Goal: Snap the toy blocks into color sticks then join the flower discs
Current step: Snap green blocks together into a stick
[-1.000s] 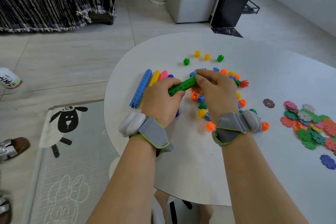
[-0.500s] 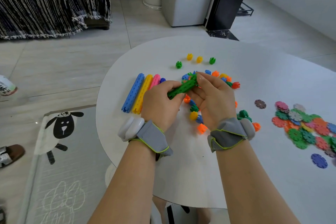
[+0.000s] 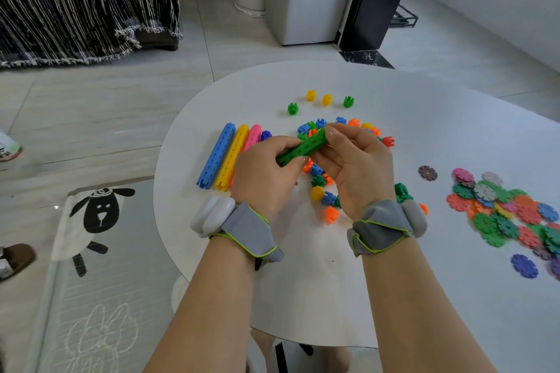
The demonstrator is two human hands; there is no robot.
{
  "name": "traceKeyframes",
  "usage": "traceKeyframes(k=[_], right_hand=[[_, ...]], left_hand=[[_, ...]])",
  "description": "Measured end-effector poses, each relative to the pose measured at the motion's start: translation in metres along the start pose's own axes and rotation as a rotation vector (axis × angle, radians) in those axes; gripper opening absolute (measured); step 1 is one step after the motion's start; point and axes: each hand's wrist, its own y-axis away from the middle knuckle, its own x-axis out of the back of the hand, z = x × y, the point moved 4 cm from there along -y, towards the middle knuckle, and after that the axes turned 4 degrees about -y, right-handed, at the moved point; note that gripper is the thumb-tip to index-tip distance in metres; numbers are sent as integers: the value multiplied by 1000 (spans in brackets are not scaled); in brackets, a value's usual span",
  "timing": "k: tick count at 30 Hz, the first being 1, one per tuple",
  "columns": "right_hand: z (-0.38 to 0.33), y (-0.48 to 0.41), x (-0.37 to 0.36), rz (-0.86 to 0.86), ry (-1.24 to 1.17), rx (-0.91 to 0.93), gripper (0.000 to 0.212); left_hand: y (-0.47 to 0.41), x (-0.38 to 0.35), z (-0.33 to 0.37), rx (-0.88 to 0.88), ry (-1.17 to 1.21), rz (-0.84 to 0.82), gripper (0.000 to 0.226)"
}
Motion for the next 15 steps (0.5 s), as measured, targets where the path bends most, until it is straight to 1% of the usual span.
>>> traceKeyframes(k=[7, 12, 14, 15], right_hand=[[2, 2, -1, -32, 61, -10, 9], [2, -5, -6, -40, 136, -50, 23], [2, -12, -8, -20, 222, -15, 25], [1, -17, -7, 6, 321, 35, 26]], left_hand=[[2, 2, 1, -2, -34, 23, 24], [0, 3, -2, 5, -59, 22, 21], [-4, 6, -3, 19, -54, 39, 19], [-6, 8, -4, 26, -60, 50, 19]])
